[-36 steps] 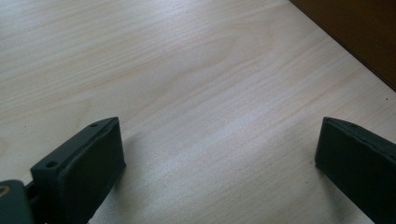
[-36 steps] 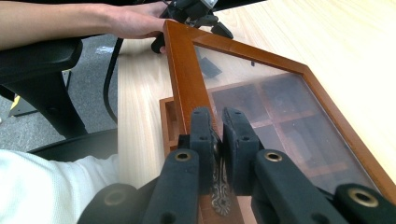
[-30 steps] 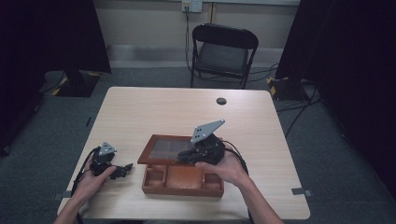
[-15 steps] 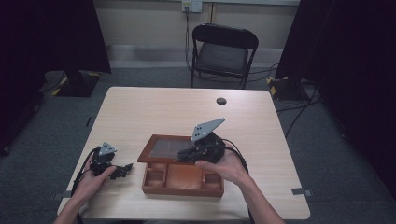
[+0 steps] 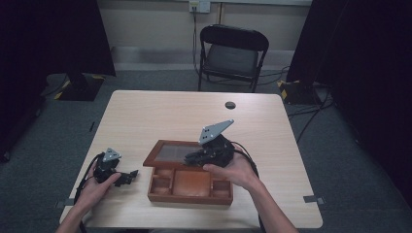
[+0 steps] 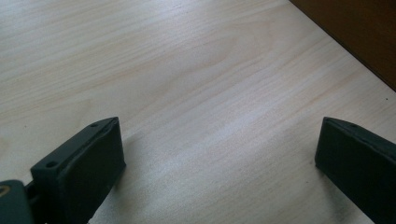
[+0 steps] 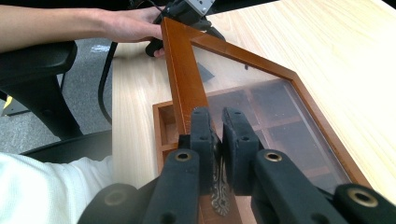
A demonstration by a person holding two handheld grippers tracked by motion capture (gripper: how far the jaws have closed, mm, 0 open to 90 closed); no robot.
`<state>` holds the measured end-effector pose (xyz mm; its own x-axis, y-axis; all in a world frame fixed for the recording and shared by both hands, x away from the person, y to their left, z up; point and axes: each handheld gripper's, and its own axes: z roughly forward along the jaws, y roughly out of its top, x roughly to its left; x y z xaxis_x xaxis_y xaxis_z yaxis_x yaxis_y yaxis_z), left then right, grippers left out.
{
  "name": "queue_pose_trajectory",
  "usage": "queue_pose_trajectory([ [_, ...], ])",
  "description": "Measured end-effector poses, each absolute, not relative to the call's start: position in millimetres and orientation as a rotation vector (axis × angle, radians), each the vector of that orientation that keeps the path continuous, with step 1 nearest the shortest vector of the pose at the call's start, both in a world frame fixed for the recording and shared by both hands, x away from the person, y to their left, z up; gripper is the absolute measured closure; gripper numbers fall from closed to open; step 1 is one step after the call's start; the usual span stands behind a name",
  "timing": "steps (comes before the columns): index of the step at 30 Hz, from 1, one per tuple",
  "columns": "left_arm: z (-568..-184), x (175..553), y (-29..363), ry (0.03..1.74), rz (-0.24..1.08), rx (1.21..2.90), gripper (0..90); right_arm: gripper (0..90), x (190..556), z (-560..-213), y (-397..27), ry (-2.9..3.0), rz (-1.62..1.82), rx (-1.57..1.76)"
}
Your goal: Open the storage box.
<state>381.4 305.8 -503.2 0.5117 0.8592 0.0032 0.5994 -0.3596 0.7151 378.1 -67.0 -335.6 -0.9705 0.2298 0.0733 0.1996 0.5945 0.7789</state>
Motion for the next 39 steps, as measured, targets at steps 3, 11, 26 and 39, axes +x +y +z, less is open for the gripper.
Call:
queue_pose_trajectory([
  [3,-503.1,381.2,305.8,1.188,0.502,2.091,0.6,83.6,378.5,-335.1,-67.0,2.774,1.347,0.374],
  [11,-503.0,381.2,306.2,1.183,0.501,2.096,0.6,83.6,380.6,-332.7,-67.2,2.773,1.349,0.376],
  [26,-503.2,381.0,305.8,1.188,0.497,2.089,0.6,83.7,384.4,-328.6,-67.1,2.776,1.347,0.375],
  [39,-503.2,381.1,305.9,1.187,0.497,2.092,0.5,83.8,387.6,-324.4,-67.4,2.777,1.342,0.383],
])
